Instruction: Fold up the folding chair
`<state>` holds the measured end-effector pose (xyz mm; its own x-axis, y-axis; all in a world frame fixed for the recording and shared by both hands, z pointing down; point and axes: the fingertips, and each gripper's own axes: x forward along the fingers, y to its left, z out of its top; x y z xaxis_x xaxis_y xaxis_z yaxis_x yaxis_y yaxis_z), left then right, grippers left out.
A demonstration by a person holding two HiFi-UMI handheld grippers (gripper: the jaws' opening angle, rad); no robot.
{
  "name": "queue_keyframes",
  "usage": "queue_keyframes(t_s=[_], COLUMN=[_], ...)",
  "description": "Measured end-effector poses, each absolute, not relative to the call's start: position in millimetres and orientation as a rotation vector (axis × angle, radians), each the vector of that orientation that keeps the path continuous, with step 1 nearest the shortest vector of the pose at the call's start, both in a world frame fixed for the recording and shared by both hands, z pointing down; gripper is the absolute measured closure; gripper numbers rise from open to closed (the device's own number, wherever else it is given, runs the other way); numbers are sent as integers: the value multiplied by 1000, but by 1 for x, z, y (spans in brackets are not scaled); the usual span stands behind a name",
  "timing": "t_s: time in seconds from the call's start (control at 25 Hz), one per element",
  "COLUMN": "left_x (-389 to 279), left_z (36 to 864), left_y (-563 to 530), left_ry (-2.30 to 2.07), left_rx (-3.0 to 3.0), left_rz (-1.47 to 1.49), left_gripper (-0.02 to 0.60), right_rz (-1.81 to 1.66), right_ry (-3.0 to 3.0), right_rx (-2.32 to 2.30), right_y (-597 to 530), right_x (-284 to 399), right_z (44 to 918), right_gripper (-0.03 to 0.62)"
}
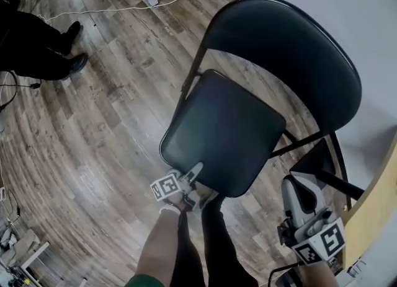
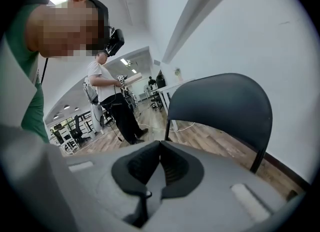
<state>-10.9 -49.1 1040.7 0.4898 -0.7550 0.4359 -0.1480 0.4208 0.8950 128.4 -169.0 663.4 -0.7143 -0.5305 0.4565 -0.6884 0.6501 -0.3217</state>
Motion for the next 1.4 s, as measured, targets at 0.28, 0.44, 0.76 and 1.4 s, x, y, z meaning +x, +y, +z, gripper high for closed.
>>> queue_keyframes(t_s=[0.28,0.44,0.76,1.4], left_x=[-15,-12,2,12], left_z=[1045,1039,999,980], left_y=[-48,-48,-38,-31], left_ry=[-1080,-1059,-1062,-1090], left_rx=[1064,1048,1008,975], left_rz=[-463,-471,-513,-527], left_gripper=[187,192,236,241], right_rz=[627,556,376,121], right_ry=[-2491,-2488,-2491,-2051], right_rx=[957,958,1017,479], right_y=[-161,-154,-176,-490], right_x=[137,137,146,182], right_z=[668,661,628,651], right_gripper=[591,591,591,253])
